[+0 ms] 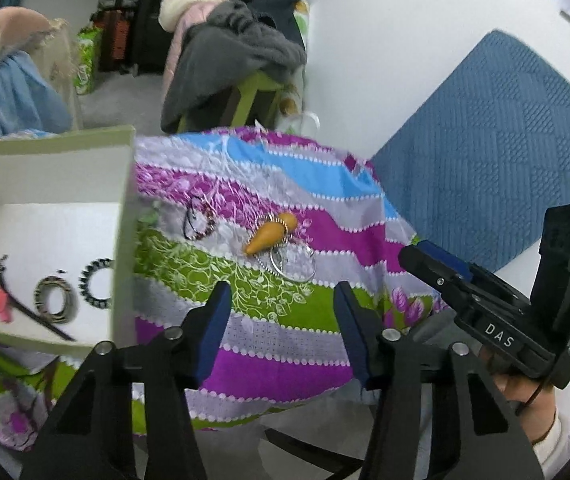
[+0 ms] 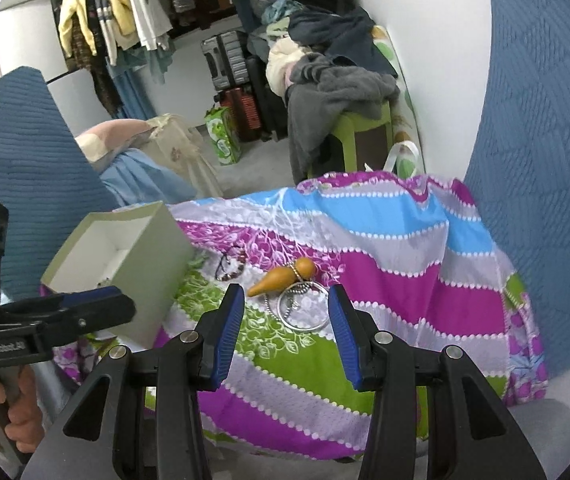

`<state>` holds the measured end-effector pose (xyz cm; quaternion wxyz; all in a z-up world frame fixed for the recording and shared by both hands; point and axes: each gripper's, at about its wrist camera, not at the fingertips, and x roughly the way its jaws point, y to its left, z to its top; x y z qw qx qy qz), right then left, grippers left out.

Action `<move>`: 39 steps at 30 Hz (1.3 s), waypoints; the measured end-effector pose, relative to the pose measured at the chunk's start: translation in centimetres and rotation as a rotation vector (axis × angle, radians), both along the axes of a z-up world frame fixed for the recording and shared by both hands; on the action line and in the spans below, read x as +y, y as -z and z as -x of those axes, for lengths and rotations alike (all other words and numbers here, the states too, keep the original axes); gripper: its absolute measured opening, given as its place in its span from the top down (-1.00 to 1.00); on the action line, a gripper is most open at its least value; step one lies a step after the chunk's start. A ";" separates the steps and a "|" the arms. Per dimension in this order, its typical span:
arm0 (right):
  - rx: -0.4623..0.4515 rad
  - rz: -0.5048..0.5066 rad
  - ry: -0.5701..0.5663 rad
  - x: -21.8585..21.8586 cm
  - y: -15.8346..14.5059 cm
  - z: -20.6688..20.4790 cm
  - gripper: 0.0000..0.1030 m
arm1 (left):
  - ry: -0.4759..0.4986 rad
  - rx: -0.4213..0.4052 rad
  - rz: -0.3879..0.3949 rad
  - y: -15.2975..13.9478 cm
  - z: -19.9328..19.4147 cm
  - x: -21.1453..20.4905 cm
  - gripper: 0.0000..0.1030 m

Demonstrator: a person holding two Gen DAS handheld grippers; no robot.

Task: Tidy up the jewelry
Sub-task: 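Grasp the orange gourd pendant with the left tool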

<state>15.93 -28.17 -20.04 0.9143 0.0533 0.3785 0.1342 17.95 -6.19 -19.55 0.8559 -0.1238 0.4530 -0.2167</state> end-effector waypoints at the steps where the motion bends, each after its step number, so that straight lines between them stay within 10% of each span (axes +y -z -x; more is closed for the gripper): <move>1: 0.011 -0.004 0.002 -0.2 0.4 -0.3 0.20 | 0.005 0.011 -0.006 0.6 -0.4 -0.3 -0.03; 24: 0.215 -0.103 -0.001 -2.5 6.2 -7.1 0.23 | 0.176 0.031 -0.140 9.3 -10.9 -6.6 0.03; 27: 0.235 -0.090 0.002 -2.3 6.8 -7.4 0.23 | 0.210 0.043 -0.167 10.0 -11.2 -7.4 0.40; 39: 0.244 -0.080 -0.018 -1.6 7.2 -7.2 0.23 | 0.153 0.097 -0.024 7.4 -9.3 -5.2 0.41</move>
